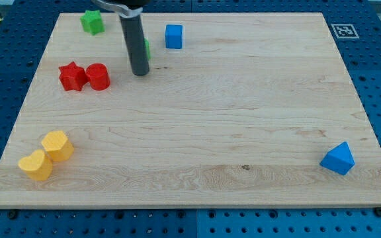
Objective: Move the blue cube right a bit
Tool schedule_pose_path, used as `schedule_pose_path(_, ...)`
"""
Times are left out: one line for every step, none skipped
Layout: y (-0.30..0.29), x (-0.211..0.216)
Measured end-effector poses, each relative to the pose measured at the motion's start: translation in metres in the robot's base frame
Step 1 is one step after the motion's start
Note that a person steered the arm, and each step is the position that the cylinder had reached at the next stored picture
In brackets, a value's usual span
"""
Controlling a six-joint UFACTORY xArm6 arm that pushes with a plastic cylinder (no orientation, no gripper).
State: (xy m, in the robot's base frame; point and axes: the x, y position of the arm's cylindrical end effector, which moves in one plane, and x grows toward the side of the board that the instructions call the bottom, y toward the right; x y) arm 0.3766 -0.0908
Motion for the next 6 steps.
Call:
schedule_pose_path(0.002, -0.007)
schedule_pose_path(-0.007, -0.03)
schedule_pose_path(-0.015, -0.049)
schedule_pose_path(-0.017, -0.064)
schedule_pose_path(0.025, -0.064)
schedule_pose_path(0.036, -0.076)
